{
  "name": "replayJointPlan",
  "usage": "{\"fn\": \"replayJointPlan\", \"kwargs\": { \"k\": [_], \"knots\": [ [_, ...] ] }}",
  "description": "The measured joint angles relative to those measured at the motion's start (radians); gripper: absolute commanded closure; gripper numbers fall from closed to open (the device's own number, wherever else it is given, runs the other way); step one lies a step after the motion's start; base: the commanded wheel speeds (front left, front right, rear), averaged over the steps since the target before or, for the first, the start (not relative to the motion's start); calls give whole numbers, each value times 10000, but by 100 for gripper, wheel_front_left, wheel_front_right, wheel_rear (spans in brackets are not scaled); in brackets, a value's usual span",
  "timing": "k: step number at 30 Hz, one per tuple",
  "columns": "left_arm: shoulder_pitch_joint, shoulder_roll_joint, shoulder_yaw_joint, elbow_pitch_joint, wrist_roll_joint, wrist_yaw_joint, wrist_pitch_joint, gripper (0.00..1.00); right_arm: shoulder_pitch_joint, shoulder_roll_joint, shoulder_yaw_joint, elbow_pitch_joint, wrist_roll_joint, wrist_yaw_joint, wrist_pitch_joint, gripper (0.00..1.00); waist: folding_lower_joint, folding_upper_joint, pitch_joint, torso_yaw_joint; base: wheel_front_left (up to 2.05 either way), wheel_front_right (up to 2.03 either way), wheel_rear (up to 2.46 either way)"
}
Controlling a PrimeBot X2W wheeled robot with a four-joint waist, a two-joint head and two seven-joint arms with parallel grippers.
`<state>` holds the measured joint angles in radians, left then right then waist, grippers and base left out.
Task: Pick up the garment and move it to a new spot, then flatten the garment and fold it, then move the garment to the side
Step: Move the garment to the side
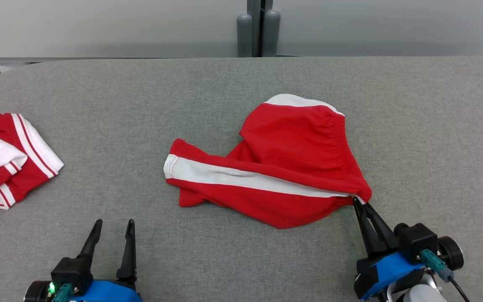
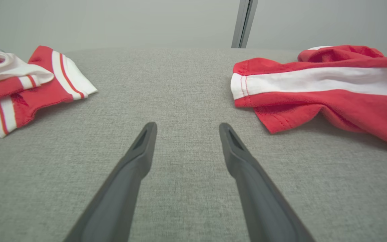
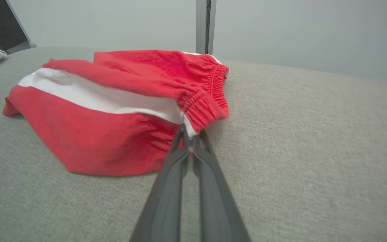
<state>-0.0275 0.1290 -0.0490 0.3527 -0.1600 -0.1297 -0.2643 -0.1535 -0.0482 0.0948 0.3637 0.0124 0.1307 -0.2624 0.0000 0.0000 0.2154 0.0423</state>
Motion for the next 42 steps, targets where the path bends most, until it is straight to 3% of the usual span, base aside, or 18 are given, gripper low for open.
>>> {"fn": "replayJointPlan", "kwargs": {
  "k": [8,18,29,42],
  "knots": [
    [-402,211,-989,-59,-594,0,0,0,41,0,-232,-251,-144,0,0,100,0,0,251,-317,0,0,0],
    [-1711,1083,-2635,-67,-3131,-2,0,0,-172,0,-238,-416,-242,2,0,100,1,0,747,-757,0,0,0],
    [-2892,2297,-4955,180,-6869,0,0,0,-223,0,-203,-351,-247,0,0,100,1,0,853,-791,0,0,0],
    [-4141,3126,-7020,1187,-9308,0,27,0,-305,-2,-31,-307,-198,0,0,100,1,0,918,-790,0,0,0]
  ]
}}
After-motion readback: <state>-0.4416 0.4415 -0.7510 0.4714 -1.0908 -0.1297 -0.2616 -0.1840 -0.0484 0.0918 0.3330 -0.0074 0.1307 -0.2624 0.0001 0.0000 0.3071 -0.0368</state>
